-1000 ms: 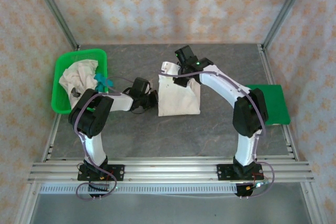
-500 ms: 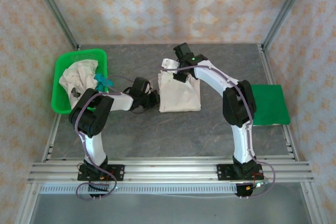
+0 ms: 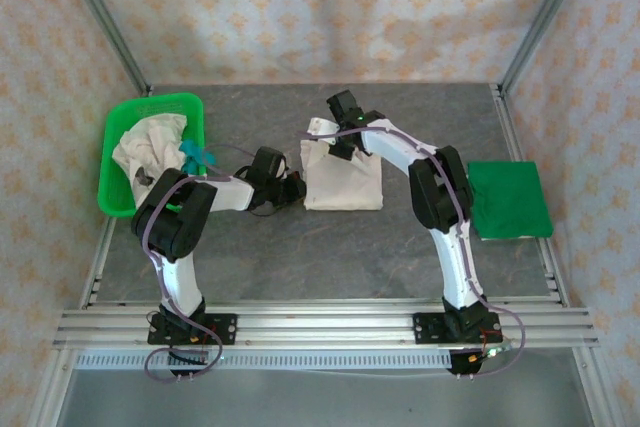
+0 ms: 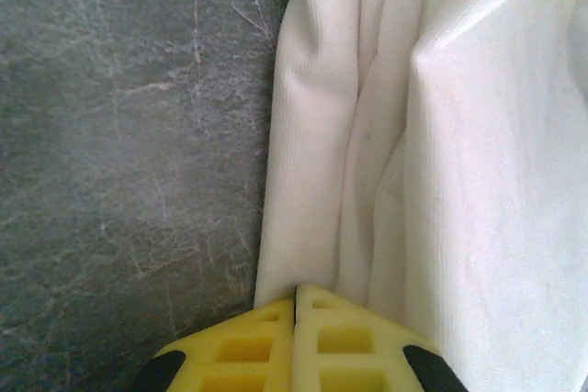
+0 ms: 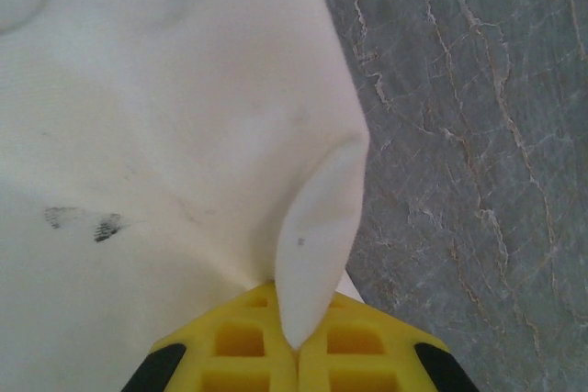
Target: Fold and stack the t-shirts
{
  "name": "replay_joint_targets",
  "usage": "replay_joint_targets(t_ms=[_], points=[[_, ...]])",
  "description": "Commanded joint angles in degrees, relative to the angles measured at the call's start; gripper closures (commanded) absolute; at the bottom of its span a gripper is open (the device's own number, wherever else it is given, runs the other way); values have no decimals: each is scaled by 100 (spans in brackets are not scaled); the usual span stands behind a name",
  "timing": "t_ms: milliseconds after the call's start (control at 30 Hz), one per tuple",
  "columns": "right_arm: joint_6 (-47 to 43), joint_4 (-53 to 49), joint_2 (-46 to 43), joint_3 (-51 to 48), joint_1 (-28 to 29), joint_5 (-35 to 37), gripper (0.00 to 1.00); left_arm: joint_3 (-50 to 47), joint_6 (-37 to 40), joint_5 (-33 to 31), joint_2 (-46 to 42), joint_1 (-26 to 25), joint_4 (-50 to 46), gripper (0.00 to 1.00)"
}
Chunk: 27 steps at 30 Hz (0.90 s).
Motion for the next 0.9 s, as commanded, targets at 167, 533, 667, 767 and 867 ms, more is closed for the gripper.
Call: replay_joint_targets(t_ms=[167, 533, 667, 767, 867], points=[[91, 160, -48, 44, -58, 205, 60, -263, 200, -463, 238, 58, -977, 100], [1381, 1666, -1946, -1758, -67, -240, 16, -342, 51, -564, -227, 56, -995, 100], [2552, 2400, -2575, -2535, -67, -86, 15, -414, 67, -589, -559, 58, -1090, 92], [3812, 2747, -3041, -3065, -65, 81, 14, -462, 103, -654, -937, 58, -1252, 74], [5016, 2844, -3440, -3547, -67, 119, 14, -567, 156, -802, -1384, 57, -1401, 62]])
